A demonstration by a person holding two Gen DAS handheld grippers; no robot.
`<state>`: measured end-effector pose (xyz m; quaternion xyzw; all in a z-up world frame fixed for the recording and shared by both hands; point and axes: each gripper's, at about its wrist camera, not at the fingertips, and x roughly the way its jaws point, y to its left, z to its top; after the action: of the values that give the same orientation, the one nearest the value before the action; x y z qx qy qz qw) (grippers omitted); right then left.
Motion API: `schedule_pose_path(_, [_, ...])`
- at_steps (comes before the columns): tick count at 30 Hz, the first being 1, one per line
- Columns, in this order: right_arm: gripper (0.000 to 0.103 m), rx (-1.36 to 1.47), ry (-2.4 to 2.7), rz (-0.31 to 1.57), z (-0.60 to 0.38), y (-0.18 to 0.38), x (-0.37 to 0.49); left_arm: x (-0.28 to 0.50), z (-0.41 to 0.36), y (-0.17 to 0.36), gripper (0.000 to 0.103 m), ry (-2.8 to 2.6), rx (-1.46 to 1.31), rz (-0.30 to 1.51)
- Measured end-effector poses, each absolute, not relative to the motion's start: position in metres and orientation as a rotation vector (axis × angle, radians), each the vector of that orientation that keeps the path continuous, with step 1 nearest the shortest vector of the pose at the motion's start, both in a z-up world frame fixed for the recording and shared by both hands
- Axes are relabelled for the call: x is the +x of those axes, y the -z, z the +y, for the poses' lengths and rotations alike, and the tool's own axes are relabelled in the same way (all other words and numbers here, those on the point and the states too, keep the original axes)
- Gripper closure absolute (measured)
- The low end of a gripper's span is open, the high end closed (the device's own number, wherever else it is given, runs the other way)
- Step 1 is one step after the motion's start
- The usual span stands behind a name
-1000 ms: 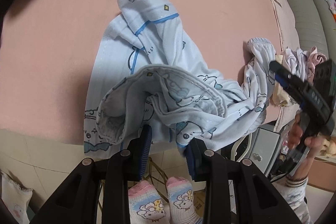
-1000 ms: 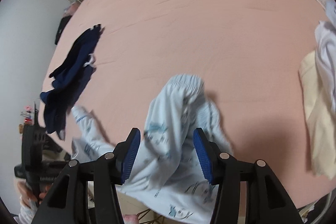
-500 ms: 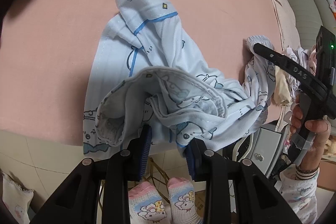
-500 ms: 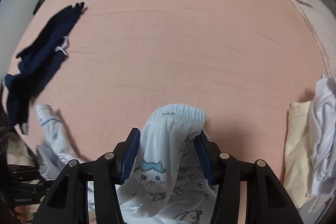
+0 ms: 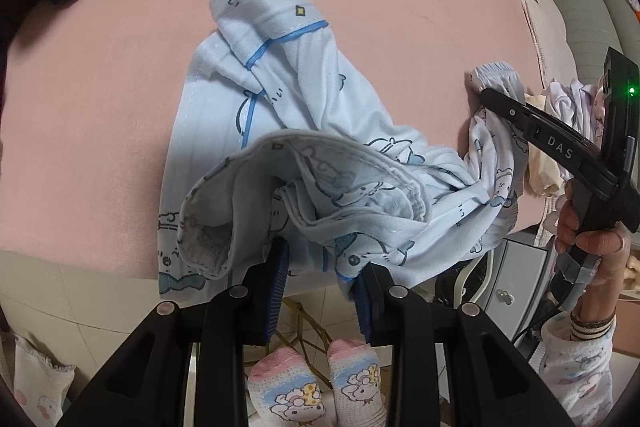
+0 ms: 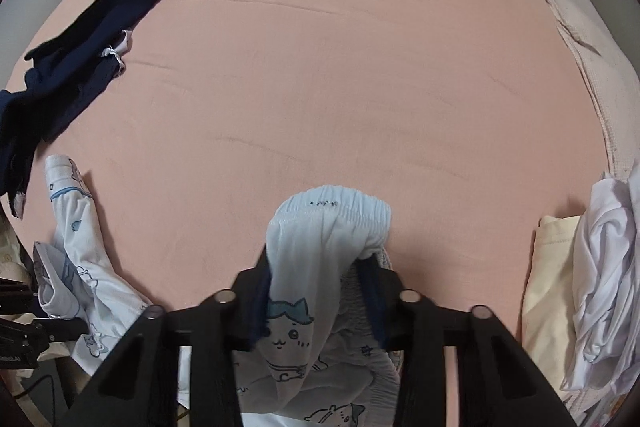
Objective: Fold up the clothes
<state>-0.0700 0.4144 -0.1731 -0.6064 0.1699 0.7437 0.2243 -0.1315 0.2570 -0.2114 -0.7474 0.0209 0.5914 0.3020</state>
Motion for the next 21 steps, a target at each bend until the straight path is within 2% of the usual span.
schedule_pose_path(6, [0.08, -1.67, -2.109, 0.559, 0.434, 0.169, -0.06, -0.135, 0.275, 0.202, 0.078, -1.587, -1.972, 0.074])
schedule_pose_path(11, [0.082, -1.684, -2.182, 0.482, 0.44, 0.157, -0.054, -0.143, 0.286, 0.191, 0.086, -1.591, -1.954, 0.01])
schedule_pose_path(19, [0.084, -1.632, -2.214, 0.478, 0.451, 0.139, -0.045, -0.154, 0.297, 0.175, 0.086, -1.6, -1.934, -0.056])
schedule_pose_path(21, [0.084, -1.626, -2.224, 0.473, 0.454, 0.135, -0.045, -0.155, 0.274, 0.168, 0.086, -1.618, -1.908, -0.06])
